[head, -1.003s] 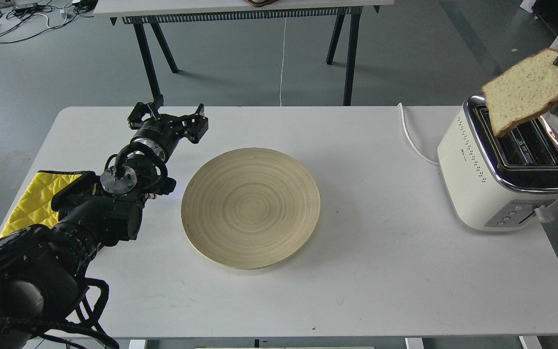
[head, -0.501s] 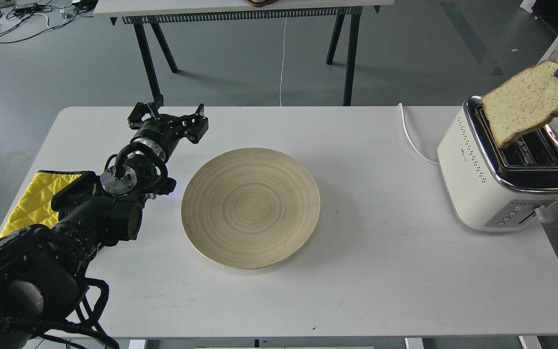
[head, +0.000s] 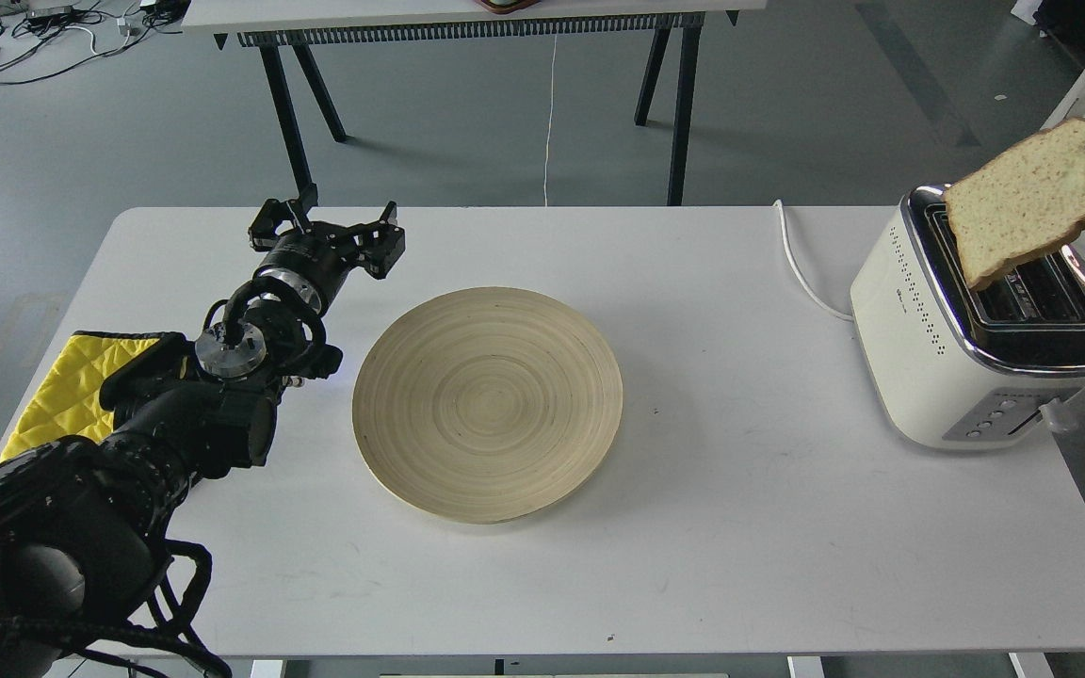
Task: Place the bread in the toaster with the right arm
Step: 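Move the held bread over the toaster slot and align it vertically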
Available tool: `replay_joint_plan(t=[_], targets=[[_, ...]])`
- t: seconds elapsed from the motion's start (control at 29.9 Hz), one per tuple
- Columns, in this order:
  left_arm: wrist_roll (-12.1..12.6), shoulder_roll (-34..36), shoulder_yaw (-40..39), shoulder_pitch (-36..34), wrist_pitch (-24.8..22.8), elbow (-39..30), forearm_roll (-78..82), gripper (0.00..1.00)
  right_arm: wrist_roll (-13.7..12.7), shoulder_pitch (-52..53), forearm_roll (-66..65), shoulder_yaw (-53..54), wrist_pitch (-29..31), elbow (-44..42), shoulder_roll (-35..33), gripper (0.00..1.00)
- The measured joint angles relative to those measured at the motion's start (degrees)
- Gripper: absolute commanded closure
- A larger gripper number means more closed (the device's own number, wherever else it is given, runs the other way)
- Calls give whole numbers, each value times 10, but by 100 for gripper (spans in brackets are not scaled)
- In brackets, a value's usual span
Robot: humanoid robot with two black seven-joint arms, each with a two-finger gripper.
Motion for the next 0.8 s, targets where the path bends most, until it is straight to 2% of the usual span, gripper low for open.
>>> replay_joint_plan(t=[0.43, 0.6, 0.8], targets=[[0, 0, 0, 0, 0, 0, 0, 0, -1, 0, -9, -1, 17, 0, -16, 92], [0, 0, 0, 0, 0, 0, 0, 0, -8, 0, -18, -1, 18, -1, -17, 92], [0, 0, 0, 0, 0, 0, 0, 0, -11, 0, -20, -2, 19, -1, -19, 89]])
